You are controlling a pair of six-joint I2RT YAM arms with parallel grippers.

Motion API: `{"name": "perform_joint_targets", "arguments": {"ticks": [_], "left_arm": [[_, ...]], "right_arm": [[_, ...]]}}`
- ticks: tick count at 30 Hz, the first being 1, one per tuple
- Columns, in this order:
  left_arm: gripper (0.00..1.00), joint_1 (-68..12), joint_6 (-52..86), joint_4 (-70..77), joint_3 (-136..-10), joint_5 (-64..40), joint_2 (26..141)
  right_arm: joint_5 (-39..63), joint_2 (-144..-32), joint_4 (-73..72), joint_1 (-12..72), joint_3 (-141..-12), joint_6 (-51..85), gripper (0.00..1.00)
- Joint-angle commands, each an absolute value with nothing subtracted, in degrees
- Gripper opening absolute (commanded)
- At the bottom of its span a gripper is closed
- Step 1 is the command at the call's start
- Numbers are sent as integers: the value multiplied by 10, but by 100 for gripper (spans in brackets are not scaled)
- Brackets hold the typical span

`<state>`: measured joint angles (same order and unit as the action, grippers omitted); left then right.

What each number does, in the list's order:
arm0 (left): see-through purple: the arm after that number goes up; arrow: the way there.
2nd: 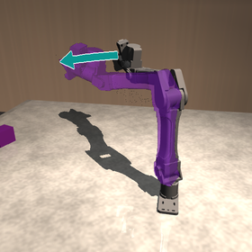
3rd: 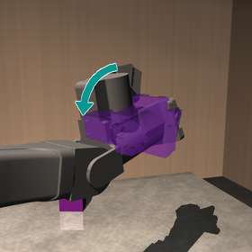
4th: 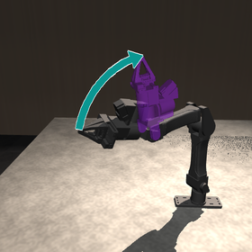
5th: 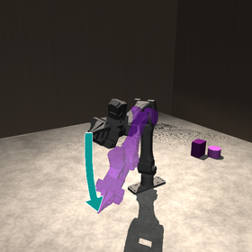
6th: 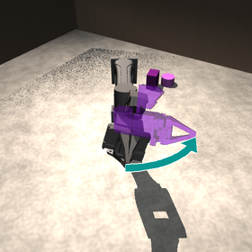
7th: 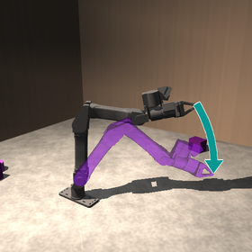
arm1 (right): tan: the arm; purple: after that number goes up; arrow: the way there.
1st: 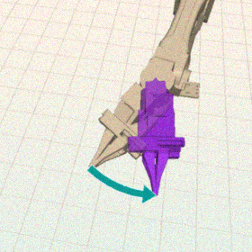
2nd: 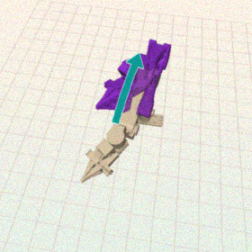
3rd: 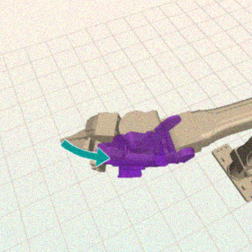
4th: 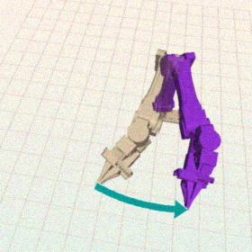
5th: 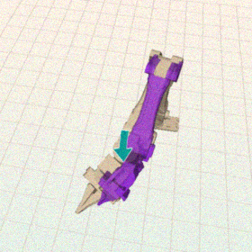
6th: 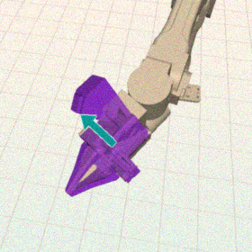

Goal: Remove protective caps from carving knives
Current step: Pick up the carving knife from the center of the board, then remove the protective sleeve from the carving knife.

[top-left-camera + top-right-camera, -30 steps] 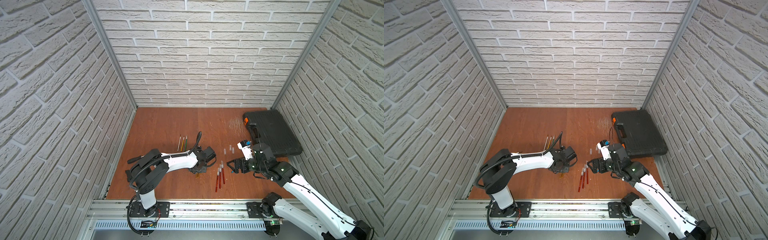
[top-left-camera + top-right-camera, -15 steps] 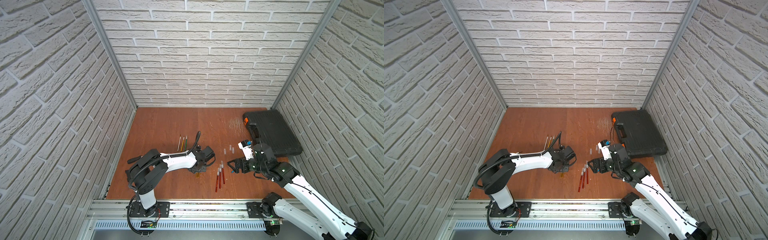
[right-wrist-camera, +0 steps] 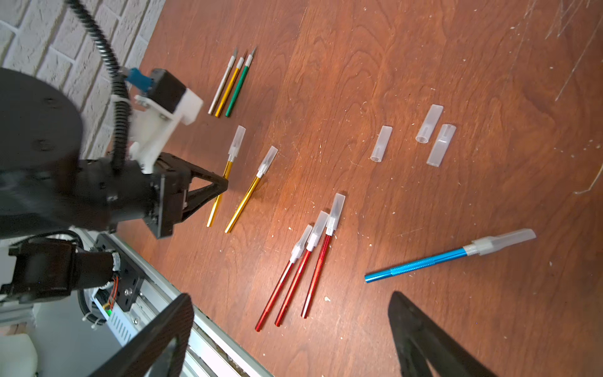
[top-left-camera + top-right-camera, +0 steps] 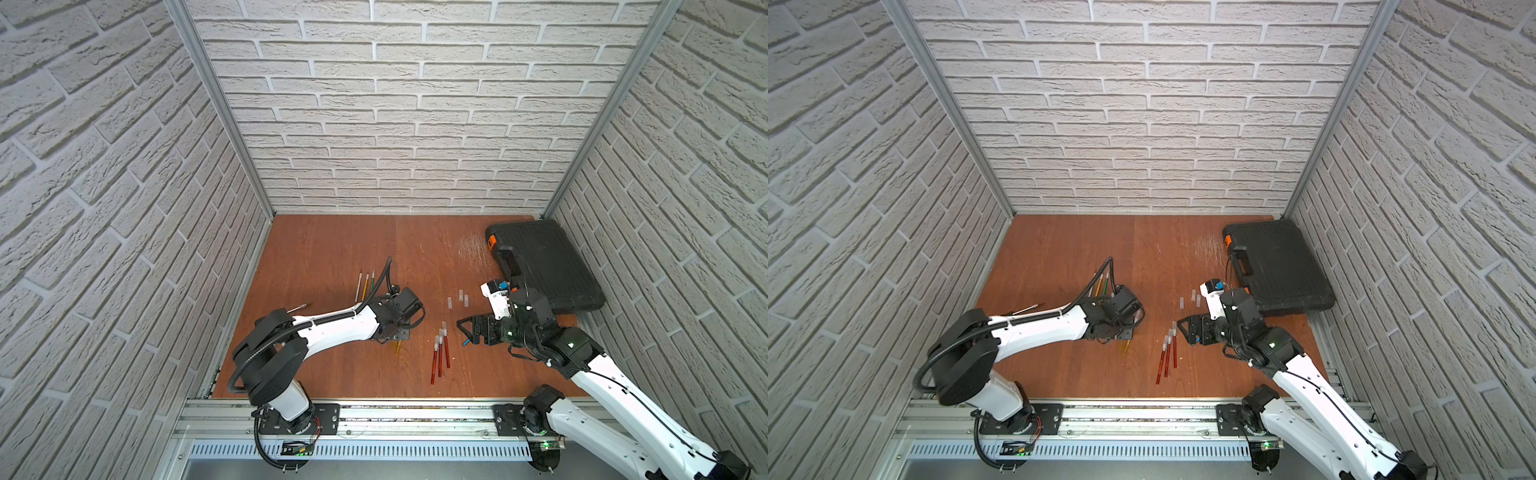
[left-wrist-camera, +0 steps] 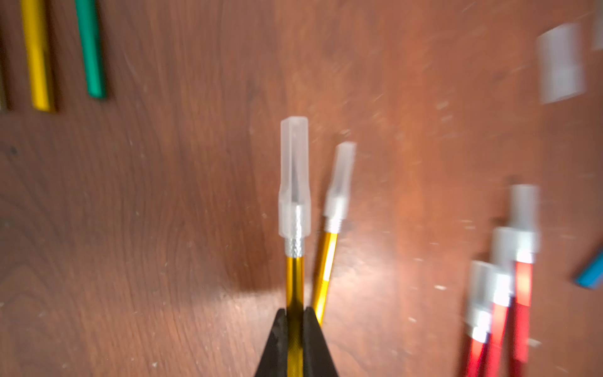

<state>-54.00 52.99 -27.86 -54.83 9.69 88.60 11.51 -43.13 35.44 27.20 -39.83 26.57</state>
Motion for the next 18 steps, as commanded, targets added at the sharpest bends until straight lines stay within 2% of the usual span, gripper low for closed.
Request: {"name": "perform_joint_targets", "arguments": {"ticks": [1,8,18], "left_arm": [[5,-536,500,-221,-529,58,850],[3,-540,468,-69,-474,-34,808],[3,-578,467,81,-438,-90,818]], "right_arm": [[128,-429,298,276,-386,305,92],[149,-483,244,275,-399,379,88],[189,-609,154,276,-426,420,81]]}}
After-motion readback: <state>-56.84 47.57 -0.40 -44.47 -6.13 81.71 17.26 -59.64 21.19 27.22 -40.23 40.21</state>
